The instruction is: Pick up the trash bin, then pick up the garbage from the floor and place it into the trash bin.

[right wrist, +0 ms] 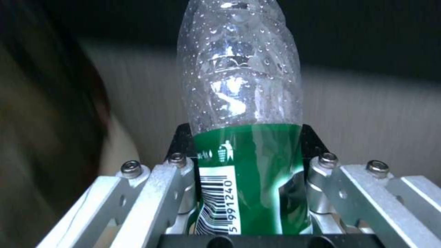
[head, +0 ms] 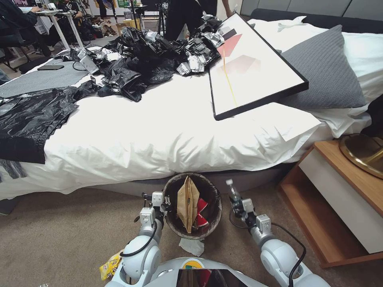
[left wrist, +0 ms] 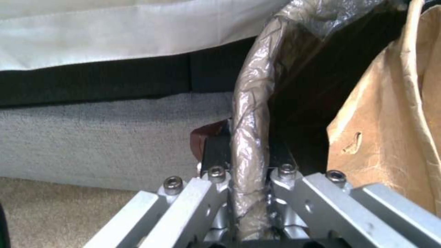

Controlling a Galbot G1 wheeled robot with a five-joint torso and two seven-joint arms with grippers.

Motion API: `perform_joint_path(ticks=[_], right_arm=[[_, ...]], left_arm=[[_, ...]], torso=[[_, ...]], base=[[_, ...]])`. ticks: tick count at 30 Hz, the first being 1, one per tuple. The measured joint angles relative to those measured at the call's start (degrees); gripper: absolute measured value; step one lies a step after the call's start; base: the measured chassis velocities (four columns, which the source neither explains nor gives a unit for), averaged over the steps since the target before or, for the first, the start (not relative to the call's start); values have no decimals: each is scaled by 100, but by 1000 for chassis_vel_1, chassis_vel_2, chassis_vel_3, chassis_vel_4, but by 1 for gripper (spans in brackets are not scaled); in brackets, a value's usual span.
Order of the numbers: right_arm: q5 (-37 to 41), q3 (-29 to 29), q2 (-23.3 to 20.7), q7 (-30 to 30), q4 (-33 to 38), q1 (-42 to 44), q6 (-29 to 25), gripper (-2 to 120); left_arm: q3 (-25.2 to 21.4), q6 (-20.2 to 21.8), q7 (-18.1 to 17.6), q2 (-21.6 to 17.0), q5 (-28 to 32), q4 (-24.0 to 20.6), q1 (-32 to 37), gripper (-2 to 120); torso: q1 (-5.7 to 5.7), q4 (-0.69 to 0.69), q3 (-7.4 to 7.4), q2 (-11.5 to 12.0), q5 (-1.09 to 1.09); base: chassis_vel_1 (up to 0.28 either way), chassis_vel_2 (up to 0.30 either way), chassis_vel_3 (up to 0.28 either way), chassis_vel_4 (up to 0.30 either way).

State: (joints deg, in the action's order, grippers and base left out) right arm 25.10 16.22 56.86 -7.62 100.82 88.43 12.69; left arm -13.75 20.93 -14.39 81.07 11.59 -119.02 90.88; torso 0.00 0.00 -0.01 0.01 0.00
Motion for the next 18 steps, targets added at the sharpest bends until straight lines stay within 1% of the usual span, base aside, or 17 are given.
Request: perform_joint_path(ticks=[2,3,5,7,8,9,11,13,14,17,18], right_arm=[[-241,55,73,-90,323,62,-408,29],[-241,55,73,-90,323,62,-408,29],[-431,94,141,-133,574,88,-709,29],[-431,94,141,-133,574,88,-709,29],[-745,146,208,-139,889,100,-976,29],[-745,146,208,-139,889,100,-976,29],[-988,193,268,-132,1268,83,-1138,29],[-1129,171,338,-45,1745,68,-1312,29],[-1129,171,338,-45,1745,68,-1312,29],[-1516,51,380,338,2218,78,-1683,29],[-1516,51,380,338,2218,78,-1683,29]], left_arm=[[-1,1,-3,-6,18,1,0,3],[-1,1,-3,-6,18,1,0,3],[-2,2,-4,-7,28,3,0,3],[-2,2,-4,-7,28,3,0,3],[-2,2,-4,-6,31,6,2,3],[-2,2,-4,-6,31,6,2,3],[-2,2,-6,-2,32,15,5,3],[5,2,-7,0,34,25,8,3],[5,2,-7,0,34,25,8,3],[14,3,-10,3,48,55,3,3],[14,3,-10,3,48,55,3,3]], torso=[[0,0,0,0,-1],[0,0,0,0,-1],[0,0,1,0,-1],[0,0,1,0,-1],[0,0,0,0,-1],[0,0,0,0,-1],[0,0,1,0,-2],[0,0,1,0,-1],[0,0,1,0,-1],[0,0,1,-1,1],[0,0,1,-1,1]], base=[[0,0,0,0],[0,0,0,0],[0,0,0,0],[0,0,0,0],[0,0,0,0],[0,0,0,0],[0,0,0,0],[0,0,0,0],[0,0,0,0],[0,0,0,0],[0,0,0,0]])
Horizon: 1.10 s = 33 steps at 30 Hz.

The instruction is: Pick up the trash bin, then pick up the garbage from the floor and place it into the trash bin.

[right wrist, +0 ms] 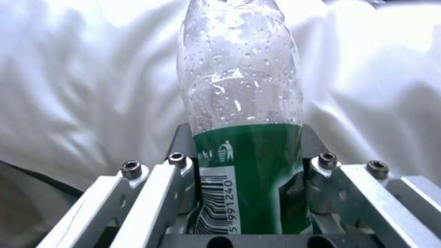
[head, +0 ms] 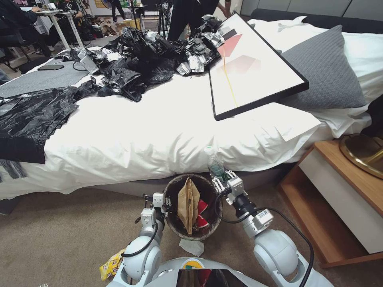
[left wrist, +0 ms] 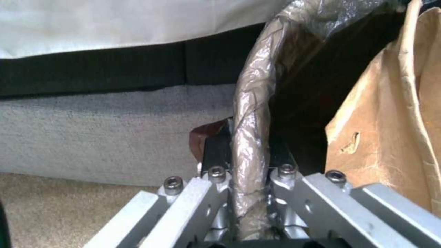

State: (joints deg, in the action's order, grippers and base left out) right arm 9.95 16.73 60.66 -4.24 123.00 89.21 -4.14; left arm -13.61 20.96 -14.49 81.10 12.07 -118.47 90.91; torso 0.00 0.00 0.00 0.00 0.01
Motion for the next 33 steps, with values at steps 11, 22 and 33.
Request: perform_joint_path(ticks=[11,22,33], right_arm=[[-275,-642,-144,621,419,-102,-155,29],[-450,-1157,-4,595,-222,-207,-171,29],[-598,-1147,60,607,-298,-56,-289,67]], left_arm=[[77,72,-11,29,8,-1,-17,3],[108,95,-4,73,28,-62,-23,3],[118,132,-2,91,56,-83,-53,3]], torso=[[0,0,0,0,-2],[0,0,0,0,-2],[0,0,0,0,-2]], base=[[0,0,0,0],[0,0,0,0],[0,0,0,0]])
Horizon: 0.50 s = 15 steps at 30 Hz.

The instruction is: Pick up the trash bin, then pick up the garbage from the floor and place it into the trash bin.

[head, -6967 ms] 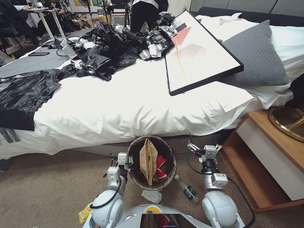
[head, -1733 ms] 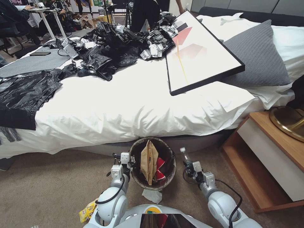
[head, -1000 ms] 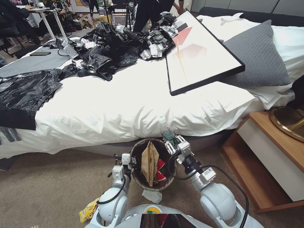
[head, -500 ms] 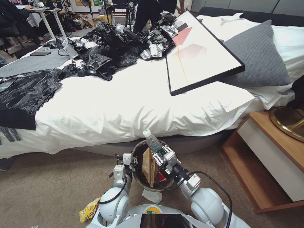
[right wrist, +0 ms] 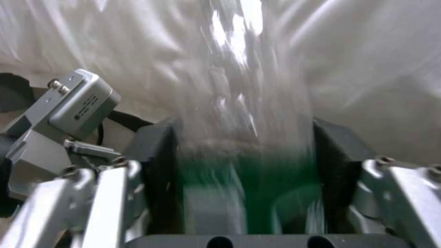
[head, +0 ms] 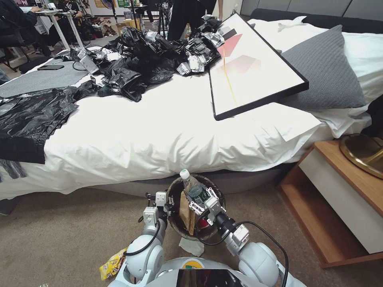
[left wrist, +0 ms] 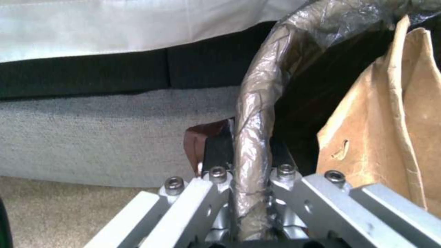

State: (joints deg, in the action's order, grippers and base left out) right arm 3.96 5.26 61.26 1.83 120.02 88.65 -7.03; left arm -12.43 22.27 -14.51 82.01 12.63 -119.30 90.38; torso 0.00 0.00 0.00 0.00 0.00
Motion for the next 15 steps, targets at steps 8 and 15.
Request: perform_joint_path(ticks=[8,15], right_arm=[[-10,8,21,7,-5,3,-18,88],[-41,19,50,24,-22,-6,-63,100]], left_arm=[[-5,55,-16,2,46,-39,3,3],[-5,214,-88,-5,197,-101,12,3]], torso=[[0,0,0,0,0],[0,0,0,0,0]], base=[[0,0,0,0],[0,0,0,0]])
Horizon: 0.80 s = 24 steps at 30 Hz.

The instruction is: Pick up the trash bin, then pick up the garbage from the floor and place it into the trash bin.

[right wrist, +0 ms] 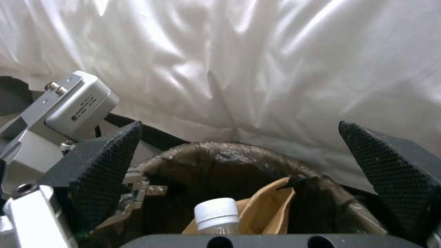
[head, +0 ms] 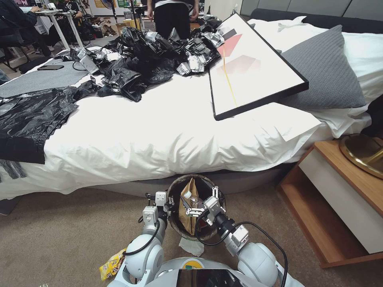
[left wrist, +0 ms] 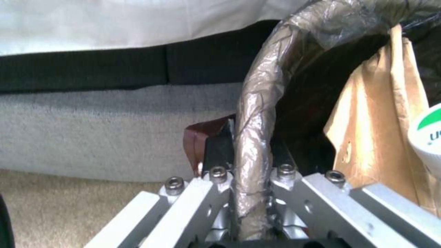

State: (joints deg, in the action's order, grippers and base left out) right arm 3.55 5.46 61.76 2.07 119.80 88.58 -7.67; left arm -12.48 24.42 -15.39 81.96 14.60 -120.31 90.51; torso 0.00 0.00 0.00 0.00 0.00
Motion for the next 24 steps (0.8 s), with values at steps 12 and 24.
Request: perform_joint_path(ticks=[12,24], right_arm=[[-65,77,58,49,16,9,-90,100],[9,218,129,33,366,-46,-111,100]], left_arm=[[-19,348,-192,-66,413,-123,52,2],[-1,785,-490,-44,1181,-222,106,2]], torso=[[0,0,0,0,1],[0,0,0,0,1]], base=[[0,0,0,0],[0,0,0,0]])
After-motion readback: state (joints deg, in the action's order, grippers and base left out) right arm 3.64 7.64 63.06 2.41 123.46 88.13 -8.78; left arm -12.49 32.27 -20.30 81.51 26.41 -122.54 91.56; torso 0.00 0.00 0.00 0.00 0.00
